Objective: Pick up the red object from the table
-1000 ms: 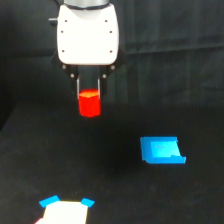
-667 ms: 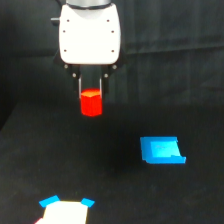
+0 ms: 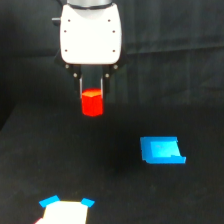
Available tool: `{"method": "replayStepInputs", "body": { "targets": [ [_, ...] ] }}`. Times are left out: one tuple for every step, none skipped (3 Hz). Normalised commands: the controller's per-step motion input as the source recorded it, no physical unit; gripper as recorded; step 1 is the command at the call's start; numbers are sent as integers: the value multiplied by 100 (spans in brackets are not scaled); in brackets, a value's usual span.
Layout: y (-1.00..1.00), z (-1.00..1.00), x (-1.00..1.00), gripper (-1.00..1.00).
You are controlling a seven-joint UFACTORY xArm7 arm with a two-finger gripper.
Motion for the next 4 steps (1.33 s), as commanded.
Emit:
{"method": "replayStepInputs", "body": {
  "targets": [
    [54,-15,20,-100],
    [43,-28,-10,-93],
    [64,5,-23,-96],
    [-54,-10,8,-100]
  ]
}}
